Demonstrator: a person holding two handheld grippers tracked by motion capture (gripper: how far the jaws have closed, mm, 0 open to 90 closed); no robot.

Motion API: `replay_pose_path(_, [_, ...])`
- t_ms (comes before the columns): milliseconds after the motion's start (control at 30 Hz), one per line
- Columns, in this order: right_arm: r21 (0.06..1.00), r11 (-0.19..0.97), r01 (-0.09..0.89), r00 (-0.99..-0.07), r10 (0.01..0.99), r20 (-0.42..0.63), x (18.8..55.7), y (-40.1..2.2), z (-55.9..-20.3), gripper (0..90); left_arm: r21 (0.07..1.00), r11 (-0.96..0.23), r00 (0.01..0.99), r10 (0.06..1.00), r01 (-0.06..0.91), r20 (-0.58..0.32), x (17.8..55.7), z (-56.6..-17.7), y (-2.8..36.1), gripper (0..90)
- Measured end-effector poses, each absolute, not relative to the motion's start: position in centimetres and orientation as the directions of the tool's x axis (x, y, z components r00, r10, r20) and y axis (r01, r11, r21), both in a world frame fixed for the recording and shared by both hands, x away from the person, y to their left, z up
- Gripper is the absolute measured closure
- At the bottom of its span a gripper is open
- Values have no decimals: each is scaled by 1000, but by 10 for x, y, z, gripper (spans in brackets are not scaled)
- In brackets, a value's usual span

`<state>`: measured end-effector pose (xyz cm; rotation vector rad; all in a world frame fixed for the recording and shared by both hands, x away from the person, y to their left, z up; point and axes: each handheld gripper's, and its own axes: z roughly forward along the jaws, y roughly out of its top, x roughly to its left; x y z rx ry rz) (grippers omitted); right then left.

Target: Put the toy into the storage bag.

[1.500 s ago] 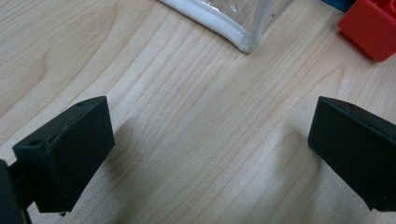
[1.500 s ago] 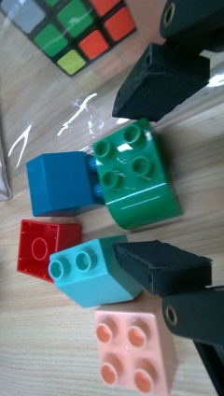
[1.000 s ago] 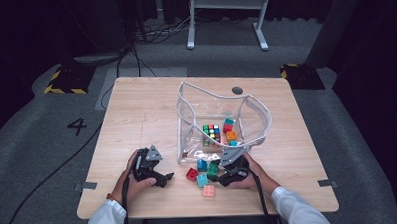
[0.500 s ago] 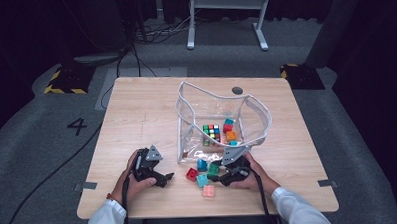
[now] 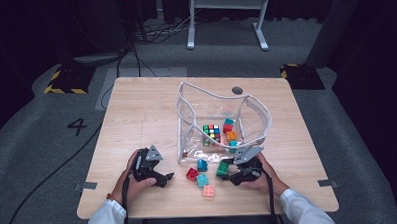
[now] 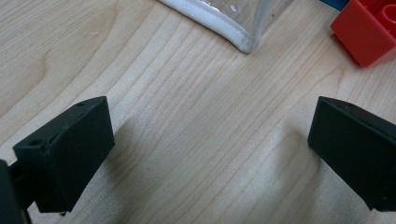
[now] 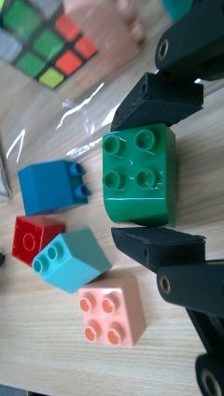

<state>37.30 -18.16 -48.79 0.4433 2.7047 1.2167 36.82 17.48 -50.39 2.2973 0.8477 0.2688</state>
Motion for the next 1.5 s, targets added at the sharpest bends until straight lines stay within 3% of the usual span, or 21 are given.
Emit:
replay_pose_path(67, [763,619,184,-950,312,-25,375,-184,-488,437,652,-574,767,641,495,-19,368,-503,175,5])
replay_pose_path(200, [764,600,235,-935,354,10,369,-199,-480,437,653,-574,769,639,494,-20,368,-504,175,5])
replay_pose_path(300, [772,603,201,-940,341,-22,370,-205,-479,437,653,-571,769,639,497,-28,368,-504,175,5])
replay_pose_path(1067, [804,506,313,-823,567,-36,360,-304,-462,437,653,-570,770,638,499,-31,367,-504,175,5])
replay_pose_path(1500, [852,418,315,-760,649,-38,375,-342,-427,437,653,-575,770,638,492,-19,368,-504,175,4])
